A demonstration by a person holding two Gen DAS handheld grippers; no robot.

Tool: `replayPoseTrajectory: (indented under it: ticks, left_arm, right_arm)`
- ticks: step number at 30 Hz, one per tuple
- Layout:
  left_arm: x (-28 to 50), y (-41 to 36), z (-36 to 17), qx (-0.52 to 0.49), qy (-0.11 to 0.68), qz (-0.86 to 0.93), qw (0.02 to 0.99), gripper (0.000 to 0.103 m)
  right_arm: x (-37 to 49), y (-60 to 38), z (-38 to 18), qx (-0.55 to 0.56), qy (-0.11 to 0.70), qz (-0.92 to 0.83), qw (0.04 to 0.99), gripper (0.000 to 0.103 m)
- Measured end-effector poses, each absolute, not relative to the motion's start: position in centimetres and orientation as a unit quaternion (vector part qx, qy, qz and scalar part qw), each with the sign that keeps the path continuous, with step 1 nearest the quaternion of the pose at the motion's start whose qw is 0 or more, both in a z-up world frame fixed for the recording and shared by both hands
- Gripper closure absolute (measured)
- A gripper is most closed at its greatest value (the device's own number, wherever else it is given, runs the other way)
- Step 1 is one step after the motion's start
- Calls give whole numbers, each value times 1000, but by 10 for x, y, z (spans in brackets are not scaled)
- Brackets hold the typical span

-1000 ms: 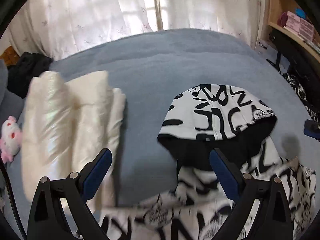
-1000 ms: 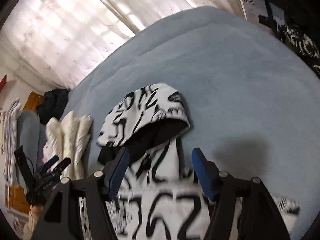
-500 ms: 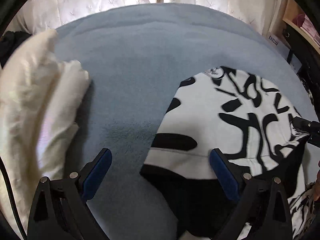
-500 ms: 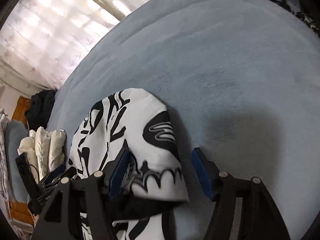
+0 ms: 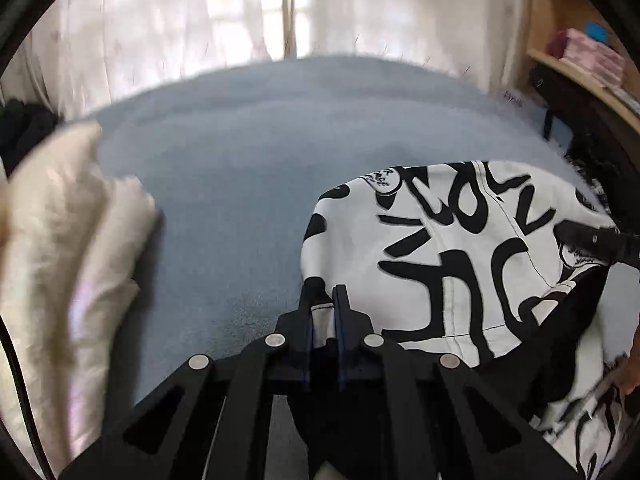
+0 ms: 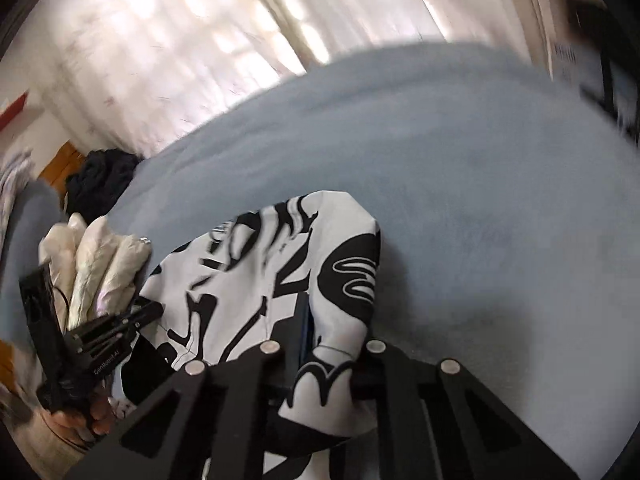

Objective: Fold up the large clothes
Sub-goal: 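Fold the jacket over again toward the hood with both tools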

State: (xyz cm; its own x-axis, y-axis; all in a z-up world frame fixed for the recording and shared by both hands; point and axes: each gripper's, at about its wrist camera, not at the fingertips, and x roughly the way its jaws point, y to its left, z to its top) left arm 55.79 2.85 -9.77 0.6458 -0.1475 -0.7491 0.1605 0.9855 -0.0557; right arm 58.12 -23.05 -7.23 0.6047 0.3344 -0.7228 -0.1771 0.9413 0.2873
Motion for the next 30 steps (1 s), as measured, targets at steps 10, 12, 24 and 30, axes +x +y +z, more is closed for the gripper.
replayPoseTrajectory:
  ticks: [10,12,24,30]
  left_arm:
    - [389,75,-50,-16,277,-126,953,87]
    - [355,80,-62,7,295,-120,948,80]
    - [258,137,-60,-79,421,-140,893,38]
    - [264,159,-41,-198,440,-192,855,18]
  right_arm:
    - [381,-199,5,-151,221,201,942,81]
    - [343,-193,-3,-207,214,176,938,58]
    - [261,-218,-34,-122,379,189,898,46]
    - [256,-236,-30,129,439,245,855,31]
